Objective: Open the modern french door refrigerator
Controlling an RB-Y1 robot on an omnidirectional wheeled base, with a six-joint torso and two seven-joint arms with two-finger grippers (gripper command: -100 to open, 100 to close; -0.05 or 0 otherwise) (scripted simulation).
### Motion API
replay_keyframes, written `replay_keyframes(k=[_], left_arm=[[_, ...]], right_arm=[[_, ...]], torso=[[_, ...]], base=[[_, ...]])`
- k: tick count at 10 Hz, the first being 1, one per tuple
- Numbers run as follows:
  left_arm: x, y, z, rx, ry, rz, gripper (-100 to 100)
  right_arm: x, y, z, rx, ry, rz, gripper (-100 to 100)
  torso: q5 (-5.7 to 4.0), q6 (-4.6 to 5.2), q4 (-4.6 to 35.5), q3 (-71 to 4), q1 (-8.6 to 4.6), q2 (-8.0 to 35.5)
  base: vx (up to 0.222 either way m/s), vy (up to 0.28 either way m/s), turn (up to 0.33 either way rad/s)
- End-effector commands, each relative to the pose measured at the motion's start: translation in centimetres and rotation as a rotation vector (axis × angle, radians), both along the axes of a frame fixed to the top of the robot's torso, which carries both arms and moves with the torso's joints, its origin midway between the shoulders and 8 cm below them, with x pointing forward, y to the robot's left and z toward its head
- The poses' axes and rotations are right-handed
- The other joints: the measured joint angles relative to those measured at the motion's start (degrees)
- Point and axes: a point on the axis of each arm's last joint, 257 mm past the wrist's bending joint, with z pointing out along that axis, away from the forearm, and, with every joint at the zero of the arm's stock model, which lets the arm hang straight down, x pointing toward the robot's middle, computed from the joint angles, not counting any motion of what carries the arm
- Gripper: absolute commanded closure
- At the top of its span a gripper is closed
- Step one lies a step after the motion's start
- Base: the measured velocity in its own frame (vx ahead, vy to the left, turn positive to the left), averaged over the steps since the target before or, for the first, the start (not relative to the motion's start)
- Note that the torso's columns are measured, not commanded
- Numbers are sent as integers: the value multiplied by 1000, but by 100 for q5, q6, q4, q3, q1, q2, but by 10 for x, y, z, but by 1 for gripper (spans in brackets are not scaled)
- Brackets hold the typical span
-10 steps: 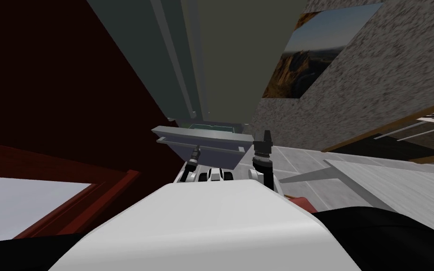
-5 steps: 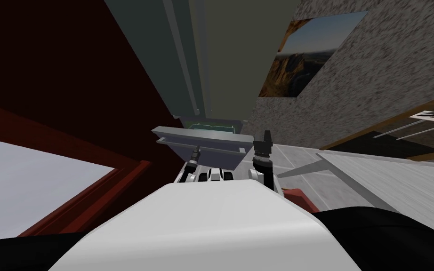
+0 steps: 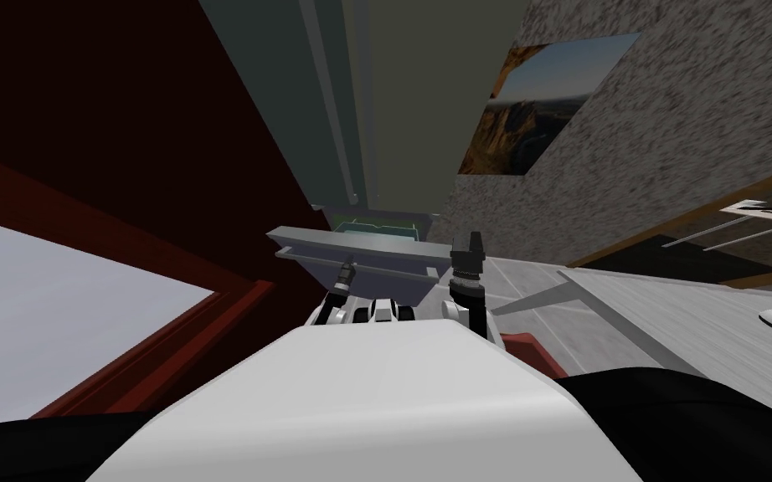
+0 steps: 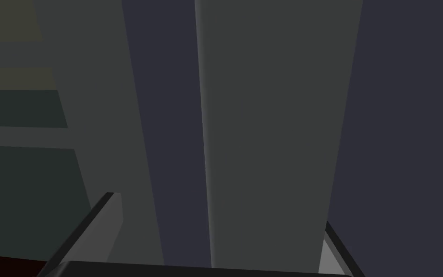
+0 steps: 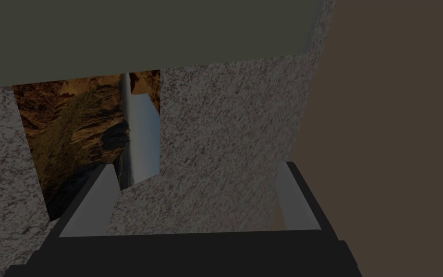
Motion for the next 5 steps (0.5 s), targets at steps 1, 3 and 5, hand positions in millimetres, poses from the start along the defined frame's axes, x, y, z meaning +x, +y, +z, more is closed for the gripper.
replay_keyframes(k=[1,3,5], left_arm=[[0,0,14,0,-2,-1,-100],[-1,0,24,1,2,-2,-100],[-2,0,32,1,-1,-3,-100]], right_arm=[[0,0,0,0,0,0,0],[0,0,0,0,0,0,0],[0,0,0,0,0,0,0]], torso=[[-1,-4,13,19,6,33],[-11,-11,43,40,4,76],[-22,-13,64,46,-8,94]], base=[[15,-8,-4],[2,-4,0],[-3,-3,-2]])
